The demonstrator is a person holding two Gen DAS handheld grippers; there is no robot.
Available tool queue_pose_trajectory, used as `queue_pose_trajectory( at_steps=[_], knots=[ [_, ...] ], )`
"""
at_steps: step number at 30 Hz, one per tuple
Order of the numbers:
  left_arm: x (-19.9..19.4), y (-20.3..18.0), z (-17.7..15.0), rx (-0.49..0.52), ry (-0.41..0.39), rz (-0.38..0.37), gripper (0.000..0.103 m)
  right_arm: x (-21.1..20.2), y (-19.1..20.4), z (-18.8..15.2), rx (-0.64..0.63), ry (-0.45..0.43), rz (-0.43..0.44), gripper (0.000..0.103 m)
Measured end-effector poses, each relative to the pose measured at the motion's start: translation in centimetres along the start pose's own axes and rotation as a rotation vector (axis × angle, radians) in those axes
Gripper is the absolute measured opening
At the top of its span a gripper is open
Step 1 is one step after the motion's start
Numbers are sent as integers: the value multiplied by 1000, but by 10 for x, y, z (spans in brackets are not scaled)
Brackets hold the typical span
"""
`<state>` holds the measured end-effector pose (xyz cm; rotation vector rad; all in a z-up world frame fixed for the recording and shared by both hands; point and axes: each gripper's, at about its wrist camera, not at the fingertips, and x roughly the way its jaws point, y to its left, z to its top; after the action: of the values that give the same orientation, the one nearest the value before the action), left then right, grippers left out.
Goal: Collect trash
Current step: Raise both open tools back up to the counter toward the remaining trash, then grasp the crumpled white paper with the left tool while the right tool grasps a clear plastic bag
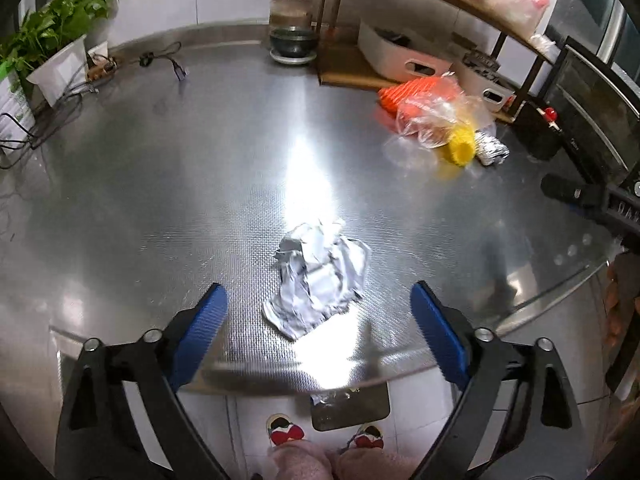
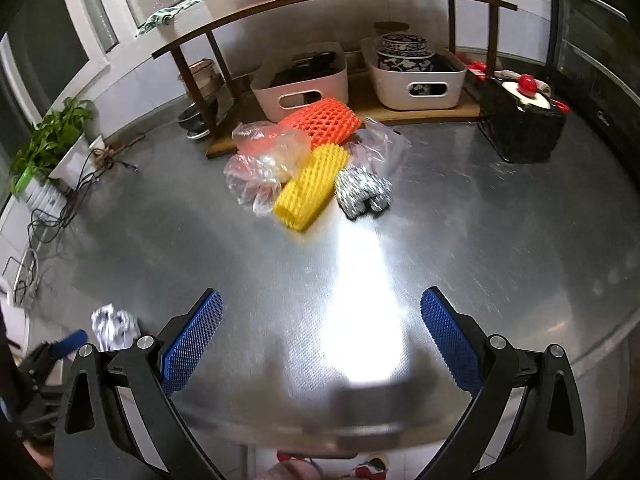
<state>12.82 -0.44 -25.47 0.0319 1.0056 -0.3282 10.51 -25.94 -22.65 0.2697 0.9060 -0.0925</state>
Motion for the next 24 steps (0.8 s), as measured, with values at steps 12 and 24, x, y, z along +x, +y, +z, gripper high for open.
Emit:
queue_pose_trajectory(
  at_steps=[12, 24],
  knots=[
    [41, 0, 27, 31, 63, -58, 53, 47, 28, 67, -43, -64, 23, 99],
    [49, 4, 40, 42, 70, -97, 47, 105, 51, 96, -151, -33, -31, 71]
  ],
)
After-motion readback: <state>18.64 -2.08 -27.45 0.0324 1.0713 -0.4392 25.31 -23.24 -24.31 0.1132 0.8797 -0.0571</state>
